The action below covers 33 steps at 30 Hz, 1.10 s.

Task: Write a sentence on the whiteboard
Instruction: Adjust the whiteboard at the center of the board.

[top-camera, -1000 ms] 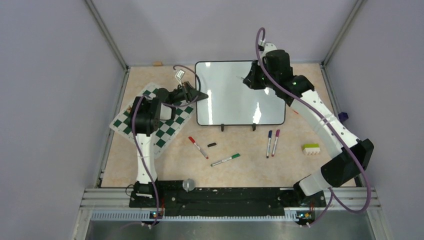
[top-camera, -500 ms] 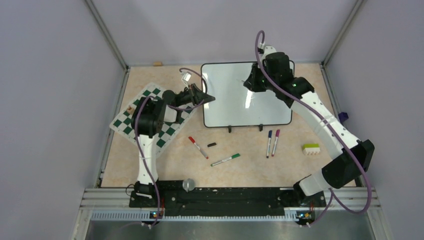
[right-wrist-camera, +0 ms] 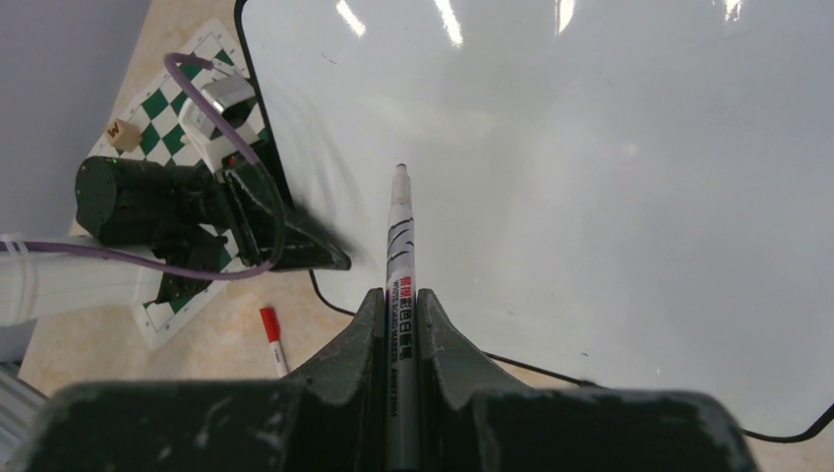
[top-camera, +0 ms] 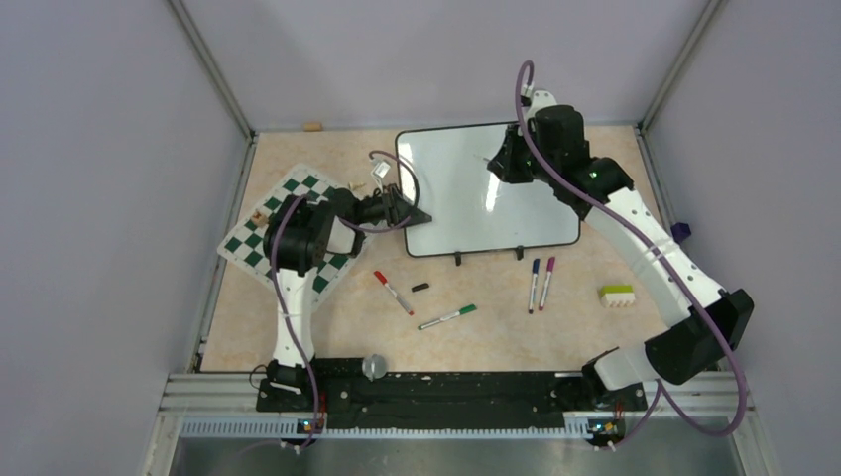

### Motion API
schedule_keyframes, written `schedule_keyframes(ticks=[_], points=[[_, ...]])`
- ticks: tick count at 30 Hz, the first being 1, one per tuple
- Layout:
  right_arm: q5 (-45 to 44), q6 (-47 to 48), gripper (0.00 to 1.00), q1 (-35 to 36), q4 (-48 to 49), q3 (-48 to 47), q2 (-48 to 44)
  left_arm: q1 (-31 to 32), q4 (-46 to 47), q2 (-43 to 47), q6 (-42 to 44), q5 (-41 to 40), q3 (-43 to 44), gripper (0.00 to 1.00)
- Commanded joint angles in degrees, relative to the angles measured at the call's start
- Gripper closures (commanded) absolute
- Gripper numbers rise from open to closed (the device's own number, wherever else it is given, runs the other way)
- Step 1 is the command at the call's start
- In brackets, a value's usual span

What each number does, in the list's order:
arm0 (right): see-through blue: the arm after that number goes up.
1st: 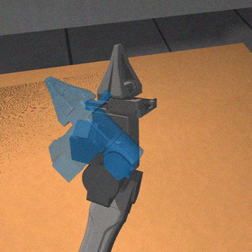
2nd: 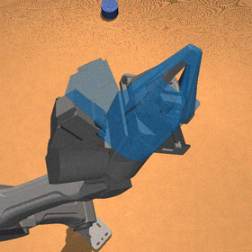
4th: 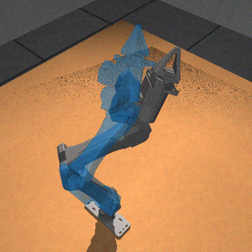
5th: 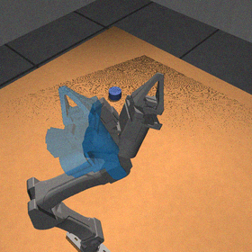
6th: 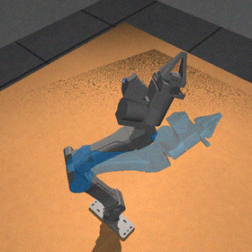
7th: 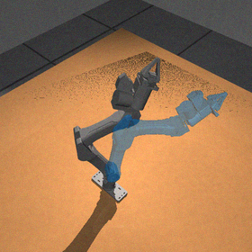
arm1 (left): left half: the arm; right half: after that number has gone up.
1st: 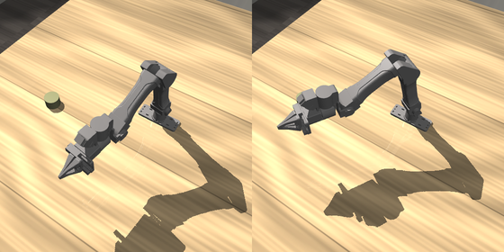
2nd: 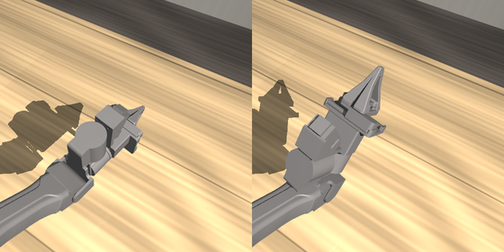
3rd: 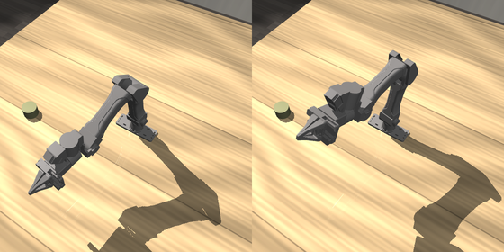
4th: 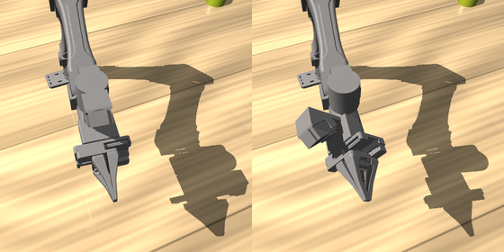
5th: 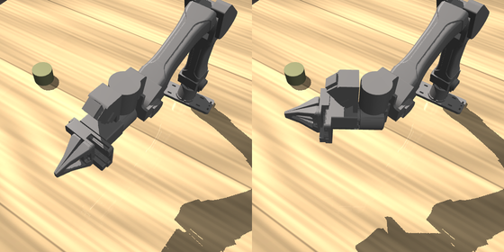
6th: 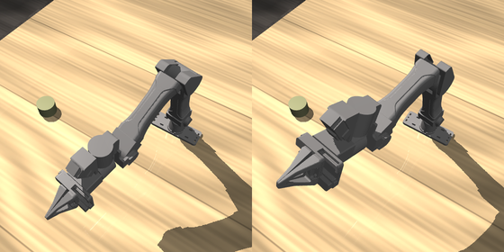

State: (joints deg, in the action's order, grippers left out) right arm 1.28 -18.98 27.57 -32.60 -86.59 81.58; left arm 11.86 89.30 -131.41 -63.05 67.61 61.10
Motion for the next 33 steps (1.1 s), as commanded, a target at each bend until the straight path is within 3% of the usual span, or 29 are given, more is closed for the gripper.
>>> schedule_keyframes(ticks=[1,6,17,26,33], points=[[-0.44,0.81,1.0,-0.32,1.95,0.6,-2.55,1.78,3.52,1.36,3.6,4.06,-3.09,0.57],[-0.87,0.77,1.0,-0.32,2.33,1.0,-2.89,1.7,3.46,1.24,3.65,5.27,-2.06,0.44],[-1.03,1.17,1.0,-0.33,2.78,0.03,-2.44,-3.07,3.5,1.68,3.12,5.21,-0.01,0.34],[-2.1,1.4,1.0,-0.32,2.84,-0.39,-2.35,-4.3,3.5,0.55,2.85,6.15,3.84,0.39],[-1.81,1.09,1.0,-0.32,2.81,-0.41,-2.22,-4.47,3.52,-0.75,1.11,4.75,5.72,0.51]])
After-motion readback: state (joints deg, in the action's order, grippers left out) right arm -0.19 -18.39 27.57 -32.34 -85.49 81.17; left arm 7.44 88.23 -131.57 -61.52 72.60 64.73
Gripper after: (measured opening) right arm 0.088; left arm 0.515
